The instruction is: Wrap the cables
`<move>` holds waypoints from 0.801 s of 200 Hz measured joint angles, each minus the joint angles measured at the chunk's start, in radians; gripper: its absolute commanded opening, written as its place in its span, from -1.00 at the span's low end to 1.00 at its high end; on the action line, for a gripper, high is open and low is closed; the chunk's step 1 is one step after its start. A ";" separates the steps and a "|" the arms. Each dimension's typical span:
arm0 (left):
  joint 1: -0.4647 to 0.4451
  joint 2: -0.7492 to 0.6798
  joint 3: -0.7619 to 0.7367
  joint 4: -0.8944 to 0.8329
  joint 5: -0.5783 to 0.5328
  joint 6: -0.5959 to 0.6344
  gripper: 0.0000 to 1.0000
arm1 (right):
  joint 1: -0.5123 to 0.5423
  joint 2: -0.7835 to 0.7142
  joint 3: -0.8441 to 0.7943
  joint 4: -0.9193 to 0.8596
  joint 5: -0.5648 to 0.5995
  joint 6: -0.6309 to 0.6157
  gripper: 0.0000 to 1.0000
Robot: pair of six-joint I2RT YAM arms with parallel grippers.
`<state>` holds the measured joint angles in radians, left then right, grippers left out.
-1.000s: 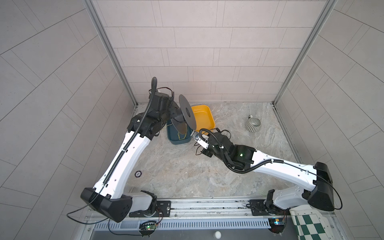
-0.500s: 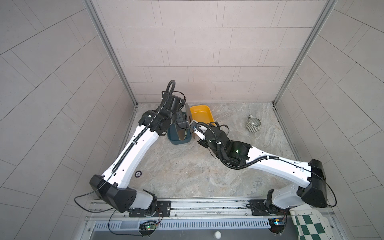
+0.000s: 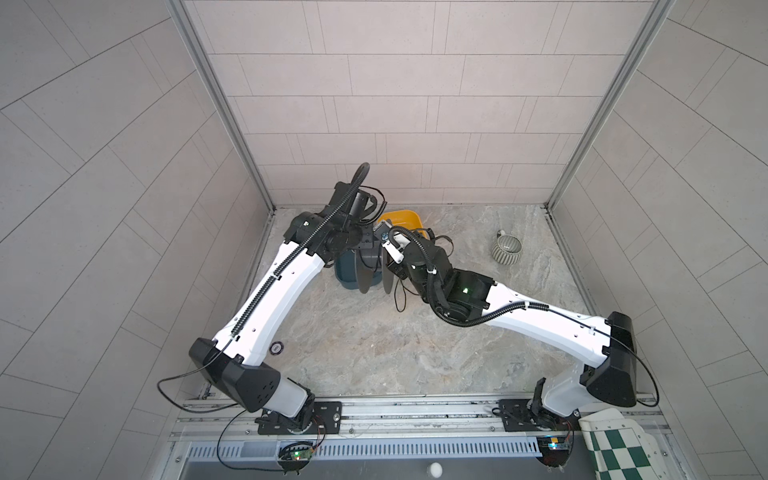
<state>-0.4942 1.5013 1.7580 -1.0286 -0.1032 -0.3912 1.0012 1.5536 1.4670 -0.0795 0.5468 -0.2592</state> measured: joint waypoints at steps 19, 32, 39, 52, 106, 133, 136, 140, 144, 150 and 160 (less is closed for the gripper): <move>-0.006 0.007 0.000 -0.017 0.010 0.028 -1.00 | -0.031 0.014 0.040 -0.024 -0.011 0.028 -1.00; -0.011 0.007 0.000 -0.024 0.021 0.048 -1.00 | -0.059 0.022 0.069 -0.052 -0.028 0.052 -1.00; -0.013 0.007 0.000 -0.026 0.028 0.056 -1.00 | -0.074 0.027 0.085 -0.068 -0.037 0.065 -1.00; -0.015 0.007 0.000 -0.026 0.042 0.072 -1.00 | -0.103 0.043 0.120 -0.097 -0.057 0.091 -1.00; -0.019 0.008 0.012 -0.038 0.052 0.105 -1.00 | -0.182 0.090 0.164 -0.200 -0.140 0.183 -1.00; -0.019 0.019 0.044 -0.050 0.047 0.105 -1.00 | -0.186 0.072 0.100 -0.210 -0.190 0.216 -0.29; -0.019 0.019 0.048 -0.051 0.046 0.105 -1.00 | -0.188 0.066 0.087 -0.211 -0.198 0.232 -0.22; -0.019 0.021 0.052 -0.052 0.045 0.105 -1.00 | -0.189 0.055 0.063 -0.211 -0.212 0.230 -0.14; -0.020 0.022 0.058 -0.053 0.042 0.105 -1.00 | -0.192 0.046 0.044 -0.212 -0.221 0.243 -0.06; -0.019 0.023 0.064 -0.055 0.040 0.105 -1.00 | -0.197 0.028 0.011 -0.218 -0.240 0.259 0.04; -0.019 0.023 0.076 -0.059 0.036 0.105 -1.00 | -0.211 -0.004 -0.042 -0.221 -0.277 0.272 0.21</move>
<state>-0.5137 1.5246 1.8343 -1.0874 -0.0669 -0.2867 0.7906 1.5494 1.4246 -0.3004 0.2703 0.0132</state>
